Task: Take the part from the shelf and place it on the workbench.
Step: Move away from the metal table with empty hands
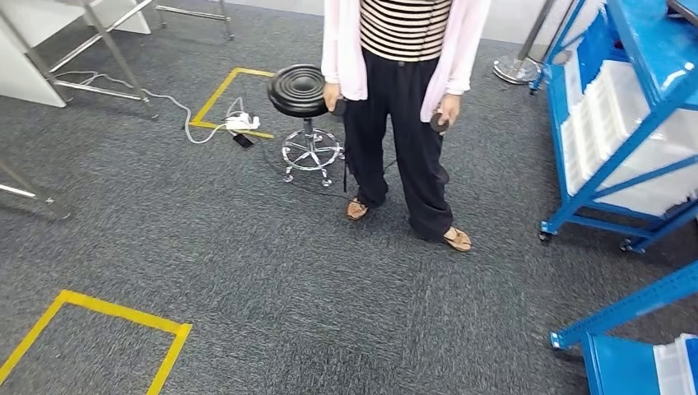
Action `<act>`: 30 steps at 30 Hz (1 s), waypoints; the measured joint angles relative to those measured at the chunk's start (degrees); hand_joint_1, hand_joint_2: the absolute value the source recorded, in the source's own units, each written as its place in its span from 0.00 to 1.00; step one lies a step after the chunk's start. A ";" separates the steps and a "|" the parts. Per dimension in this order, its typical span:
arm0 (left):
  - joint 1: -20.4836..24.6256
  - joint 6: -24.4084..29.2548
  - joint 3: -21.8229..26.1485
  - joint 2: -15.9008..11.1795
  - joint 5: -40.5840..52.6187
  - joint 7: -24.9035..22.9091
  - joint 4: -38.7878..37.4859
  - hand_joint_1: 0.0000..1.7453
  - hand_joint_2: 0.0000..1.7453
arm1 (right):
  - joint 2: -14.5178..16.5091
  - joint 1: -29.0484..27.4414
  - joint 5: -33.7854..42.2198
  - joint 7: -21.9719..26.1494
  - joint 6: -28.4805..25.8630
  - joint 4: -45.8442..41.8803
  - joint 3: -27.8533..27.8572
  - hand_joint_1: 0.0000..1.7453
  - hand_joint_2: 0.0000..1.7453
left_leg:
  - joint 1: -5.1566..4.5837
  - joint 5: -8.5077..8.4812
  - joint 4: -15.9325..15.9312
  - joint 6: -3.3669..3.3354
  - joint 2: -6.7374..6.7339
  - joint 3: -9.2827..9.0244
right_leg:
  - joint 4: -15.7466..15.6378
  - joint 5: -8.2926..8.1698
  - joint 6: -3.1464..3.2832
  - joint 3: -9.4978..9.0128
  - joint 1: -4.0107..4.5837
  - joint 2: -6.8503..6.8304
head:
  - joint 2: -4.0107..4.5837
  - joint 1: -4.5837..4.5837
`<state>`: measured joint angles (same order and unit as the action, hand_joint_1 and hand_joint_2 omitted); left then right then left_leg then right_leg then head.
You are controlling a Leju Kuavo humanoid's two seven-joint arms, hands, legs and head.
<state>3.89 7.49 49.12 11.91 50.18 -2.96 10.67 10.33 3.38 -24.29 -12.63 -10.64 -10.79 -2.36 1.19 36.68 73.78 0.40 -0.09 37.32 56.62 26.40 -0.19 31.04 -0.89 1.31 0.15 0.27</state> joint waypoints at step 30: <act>-0.11 4.52 2.73 1.55 -4.07 -0.90 0.02 0.00 0.00 | 0.42 0.59 -5.43 -1.01 1.61 0.16 -3.12 0.00 0.00 | 0.14 0.36 -0.99 -0.05 0.06 -0.65 | 0.11 -0.41 0.20 0.65 0.10 -0.78 | 0.00 0.13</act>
<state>3.78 12.00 51.85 13.46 46.12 -3.86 10.69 10.75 3.97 -29.72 -13.64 -9.04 -10.62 -5.48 1.33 37.04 72.79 0.34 -0.04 36.68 56.73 25.99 0.01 31.69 -0.80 0.53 0.15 0.40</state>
